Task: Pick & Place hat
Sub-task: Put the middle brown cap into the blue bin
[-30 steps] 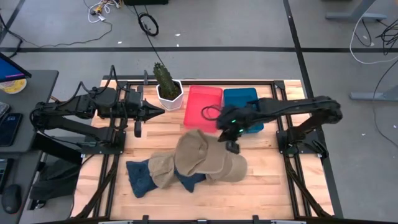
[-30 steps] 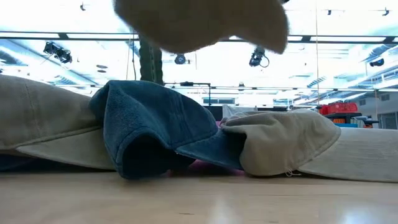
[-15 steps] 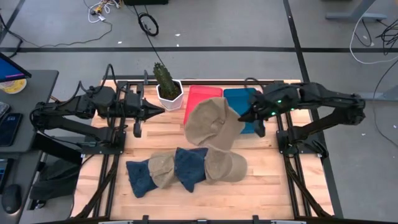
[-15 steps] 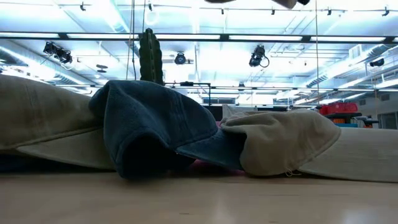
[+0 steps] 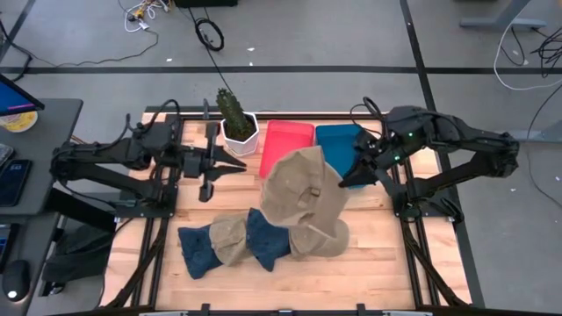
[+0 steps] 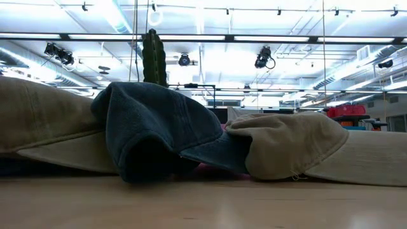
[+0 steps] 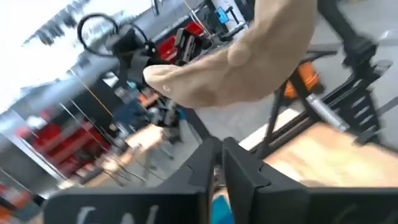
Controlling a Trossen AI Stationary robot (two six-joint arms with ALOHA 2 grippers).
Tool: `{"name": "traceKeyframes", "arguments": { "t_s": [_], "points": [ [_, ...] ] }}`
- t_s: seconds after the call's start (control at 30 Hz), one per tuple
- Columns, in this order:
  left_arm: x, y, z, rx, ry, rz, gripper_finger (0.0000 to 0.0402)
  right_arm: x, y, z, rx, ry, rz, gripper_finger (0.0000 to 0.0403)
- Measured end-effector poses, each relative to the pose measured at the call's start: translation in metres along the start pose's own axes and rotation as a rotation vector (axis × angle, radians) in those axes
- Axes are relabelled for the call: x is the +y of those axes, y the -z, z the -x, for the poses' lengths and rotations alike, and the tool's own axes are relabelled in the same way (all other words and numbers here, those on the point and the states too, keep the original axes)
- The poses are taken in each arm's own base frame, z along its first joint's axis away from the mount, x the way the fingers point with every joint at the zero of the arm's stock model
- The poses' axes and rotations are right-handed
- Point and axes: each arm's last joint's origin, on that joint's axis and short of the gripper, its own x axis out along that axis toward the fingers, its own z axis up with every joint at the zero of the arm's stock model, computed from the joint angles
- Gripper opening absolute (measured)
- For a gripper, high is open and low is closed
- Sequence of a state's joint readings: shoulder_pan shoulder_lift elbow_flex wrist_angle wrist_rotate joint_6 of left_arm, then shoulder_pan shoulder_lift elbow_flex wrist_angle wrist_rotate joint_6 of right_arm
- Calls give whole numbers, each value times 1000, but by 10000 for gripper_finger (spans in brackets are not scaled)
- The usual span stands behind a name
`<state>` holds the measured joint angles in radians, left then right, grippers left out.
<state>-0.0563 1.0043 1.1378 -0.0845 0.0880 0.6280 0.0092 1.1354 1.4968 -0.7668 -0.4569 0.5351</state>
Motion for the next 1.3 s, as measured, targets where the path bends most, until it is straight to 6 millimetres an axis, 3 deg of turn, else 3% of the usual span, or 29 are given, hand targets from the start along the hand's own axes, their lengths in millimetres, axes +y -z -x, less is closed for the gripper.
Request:
{"name": "traceKeyframes", "arguments": {
  "t_s": [0.13, 0.3, 0.53, 0.8, 1.03, 1.3],
  "points": [
    [-2, 5, -13, 21, -19, -84, 80, -3, -2, 1, -3, 0, -14, 6],
    [-3, 9, -19, 33, -10, -117, 152, -7, -5, 4, -19, 5, -27, 6],
    [-1, 0, -10, 69, -108, -360, 235, -24, -13, -4, 29, -29, -122, 6],
    [0, -12, 6, 141, -232, -453, 240, -46, -25, -29, 96, -109, -155, 6],
    [-10, -10, 11, 246, -205, -423, 237, -57, -35, -34, 79, -159, -171, 6],
    [-23, -13, 11, 240, -128, -436, 237, -72, -40, -40, 88, -158, -208, 6]
  ]
}}
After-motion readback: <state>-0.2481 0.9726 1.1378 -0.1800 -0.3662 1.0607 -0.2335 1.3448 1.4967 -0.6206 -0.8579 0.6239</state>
